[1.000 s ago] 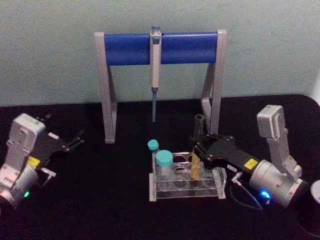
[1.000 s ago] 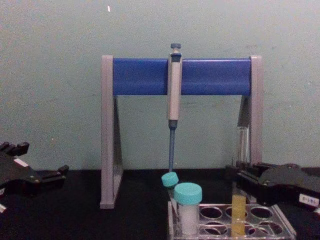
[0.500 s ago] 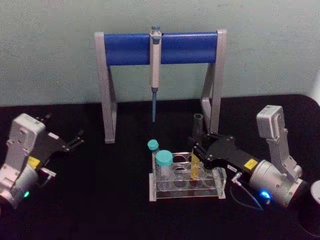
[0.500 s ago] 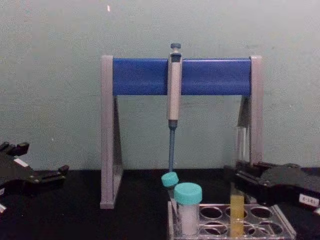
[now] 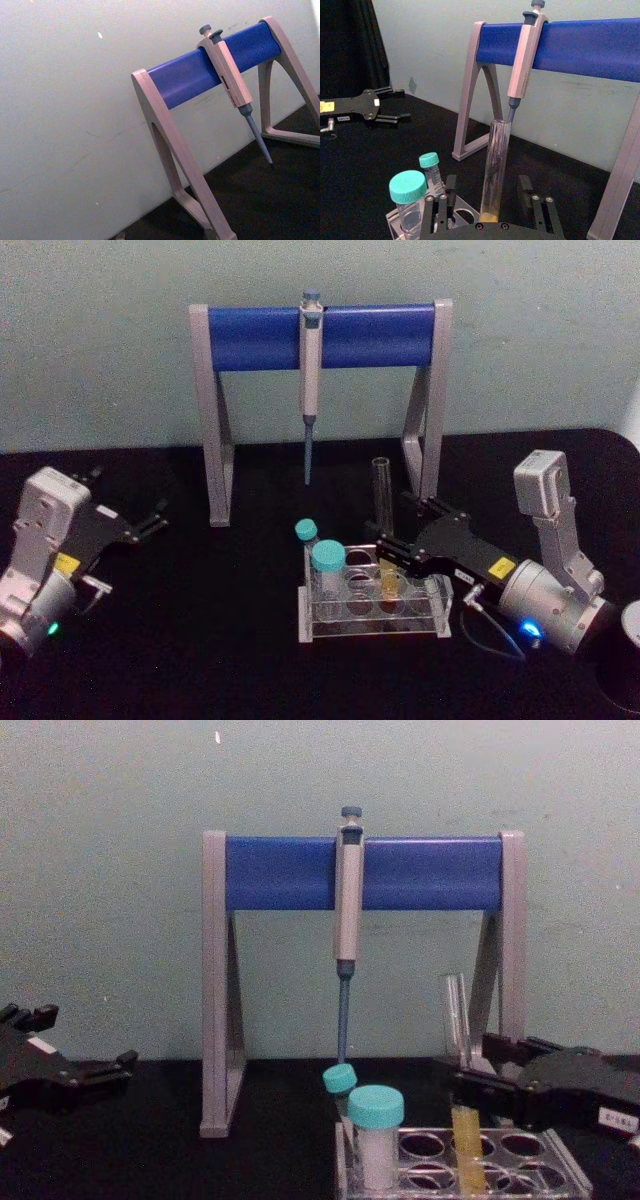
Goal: Pick up the test tube from the test tube rack, shake it, then place it back into the test tube rack.
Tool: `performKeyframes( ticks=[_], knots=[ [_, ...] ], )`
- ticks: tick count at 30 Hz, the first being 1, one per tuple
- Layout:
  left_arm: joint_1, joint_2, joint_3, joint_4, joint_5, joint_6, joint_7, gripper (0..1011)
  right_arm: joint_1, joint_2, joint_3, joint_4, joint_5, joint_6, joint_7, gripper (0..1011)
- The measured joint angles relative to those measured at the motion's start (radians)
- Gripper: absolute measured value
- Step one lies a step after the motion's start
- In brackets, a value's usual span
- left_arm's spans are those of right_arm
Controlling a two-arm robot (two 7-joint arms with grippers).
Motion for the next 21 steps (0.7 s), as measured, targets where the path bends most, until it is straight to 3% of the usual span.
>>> performKeyframes(
  ticks=[9,21],
  knots=[
    [0.000,0.000,0.000,0.000,0.000,0.000,0.000,1010,0.000,0.000,0.000,0.000,0.001,0.000,0.001,1000],
    [0.000,0.000,0.000,0.000,0.000,0.000,0.000,1010,-0.018,0.014,0.007,-0.026,0.003,-0.004,0.006,1000]
  ],
)
